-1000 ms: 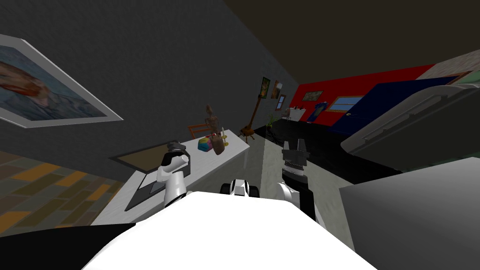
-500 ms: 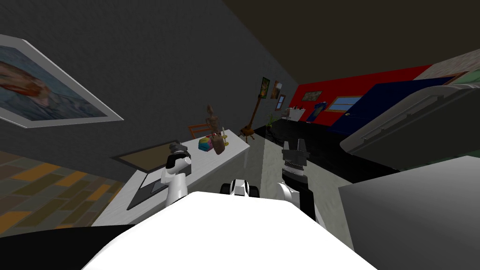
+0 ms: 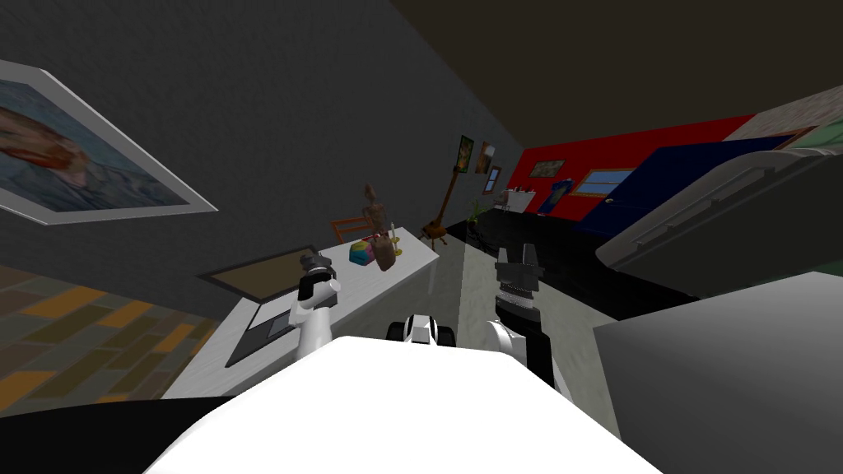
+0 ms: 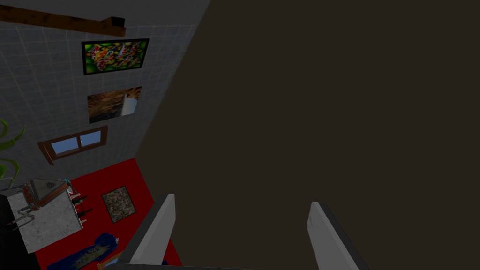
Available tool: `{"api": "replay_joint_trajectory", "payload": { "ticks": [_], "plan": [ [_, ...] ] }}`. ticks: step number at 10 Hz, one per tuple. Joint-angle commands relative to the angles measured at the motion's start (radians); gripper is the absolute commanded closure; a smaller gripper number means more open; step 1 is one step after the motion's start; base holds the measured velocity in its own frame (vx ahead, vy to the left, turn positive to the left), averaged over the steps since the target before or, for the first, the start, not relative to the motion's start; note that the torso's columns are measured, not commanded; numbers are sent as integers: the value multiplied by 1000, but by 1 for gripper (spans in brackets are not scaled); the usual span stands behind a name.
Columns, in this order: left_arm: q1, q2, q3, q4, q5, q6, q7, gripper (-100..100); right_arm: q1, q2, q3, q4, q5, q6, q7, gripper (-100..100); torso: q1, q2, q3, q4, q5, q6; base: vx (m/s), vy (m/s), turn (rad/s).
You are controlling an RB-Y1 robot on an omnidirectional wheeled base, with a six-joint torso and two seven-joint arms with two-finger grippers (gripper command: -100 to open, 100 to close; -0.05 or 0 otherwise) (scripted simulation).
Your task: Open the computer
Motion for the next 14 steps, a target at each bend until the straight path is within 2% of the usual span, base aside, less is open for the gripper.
{"api": "replay_joint_trajectory", "payload": {
  "ticks": [1, 2, 7, 8, 13, 14],
  "plan": [
    [9, -3, -8, 14, 3, -71, 1, 100, 0, 0, 0, 0, 0, 0, 0, 0, 0, 0, 0, 0, 0, 0, -7, 6, 1],
    [24, -19, -23, 34, 4, -101, -2, 100, 0, 0, 0, 0, 0, 0, 0, 0, 0, 0, 0, 0, 0, 0, -11, 15, -9],
    [39, -35, -38, 54, 5, -235, -4, 100, 0, 0, 0, 0, 0, 0, 0, 0, 0, 0, 0, 0, 0, 0, -11, 9, -5],
    [54, -51, -52, 74, 7, -268, -7, 100, 0, 0, 0, 0, 0, 0, 0, 0, 0, 0, 0, 0, 0, 0, -11, 12, -11],
    [68, -67, -67, 94, 8, -398, -9, 100, 0, 0, 0, 0, 0, 0, 0, 0, 0, 0, 0, 0, 0, 0, -11, 9, -5],
    [83, -83, -82, 113, 9, -430, -12, 100, 0, 0, 0, 0, 0, 0, 0, 0, 0, 0, 0, 0, 0, 0, -12, 12, -9]
  ]
}}
